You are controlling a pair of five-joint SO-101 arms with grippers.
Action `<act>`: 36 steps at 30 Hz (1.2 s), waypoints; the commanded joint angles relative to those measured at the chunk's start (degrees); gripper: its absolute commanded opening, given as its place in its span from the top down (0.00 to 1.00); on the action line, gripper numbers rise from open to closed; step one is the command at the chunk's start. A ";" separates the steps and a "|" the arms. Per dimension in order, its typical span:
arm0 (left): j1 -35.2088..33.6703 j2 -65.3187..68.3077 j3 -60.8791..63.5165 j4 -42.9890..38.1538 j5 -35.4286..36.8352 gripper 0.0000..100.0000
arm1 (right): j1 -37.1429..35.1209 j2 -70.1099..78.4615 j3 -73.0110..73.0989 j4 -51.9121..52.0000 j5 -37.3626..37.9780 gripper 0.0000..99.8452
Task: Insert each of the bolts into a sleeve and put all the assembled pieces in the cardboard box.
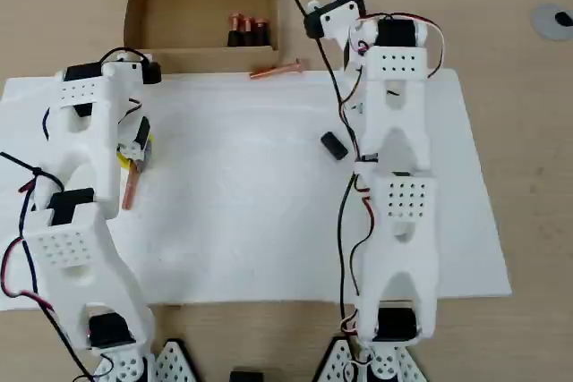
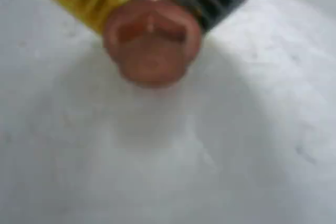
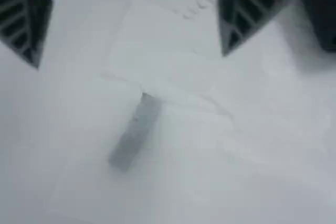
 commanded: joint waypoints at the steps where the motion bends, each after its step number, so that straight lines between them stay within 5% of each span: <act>1: -2.11 -0.57 -0.09 0.88 1.58 0.99 | -0.57 -5.85 0.04 0.62 -0.35 0.74; 12: -0.62 -24.31 -5.63 9.67 6.86 0.99 | -0.75 -6.02 12.88 0.62 1.41 0.74; 24: 0.35 -51.65 16.97 2.37 8.18 0.99 | -7.60 -6.02 13.58 0.62 4.57 0.74; 36: 0.26 -61.49 29.54 -1.14 5.45 0.99 | -9.19 -12.09 13.67 0.70 3.96 0.74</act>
